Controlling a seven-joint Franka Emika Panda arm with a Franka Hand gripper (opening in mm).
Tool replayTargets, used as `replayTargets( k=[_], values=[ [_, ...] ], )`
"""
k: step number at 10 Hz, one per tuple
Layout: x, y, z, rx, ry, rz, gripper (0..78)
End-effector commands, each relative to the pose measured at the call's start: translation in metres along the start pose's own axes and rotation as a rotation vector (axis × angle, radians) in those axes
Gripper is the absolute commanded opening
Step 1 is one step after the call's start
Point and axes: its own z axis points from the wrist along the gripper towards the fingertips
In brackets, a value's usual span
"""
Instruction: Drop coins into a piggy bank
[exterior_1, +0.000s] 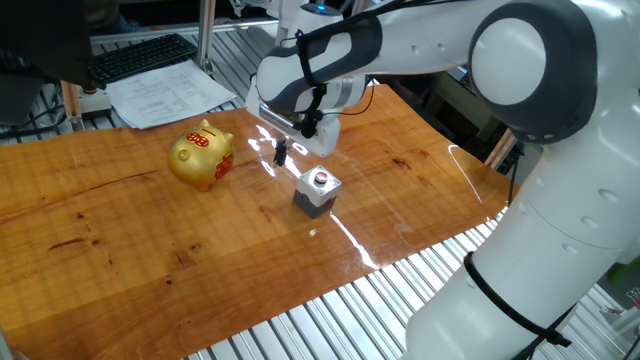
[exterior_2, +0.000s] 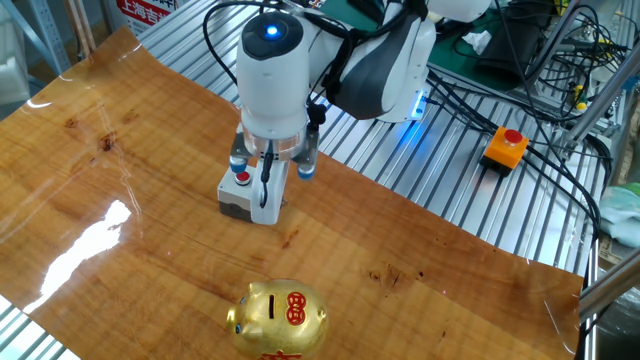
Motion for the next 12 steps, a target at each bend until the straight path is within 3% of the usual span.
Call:
replayTargets(
  k=[1,8,12],
  values=[
    [0.019,0.041,-0.007,-0.01,0.012,0.127,1.2],
    [0.019,0.054,-0.01,-0.01,0.013,0.174,1.2],
    [0.022,0.07,-0.007,-0.021,0.001,0.28,1.2]
  ],
)
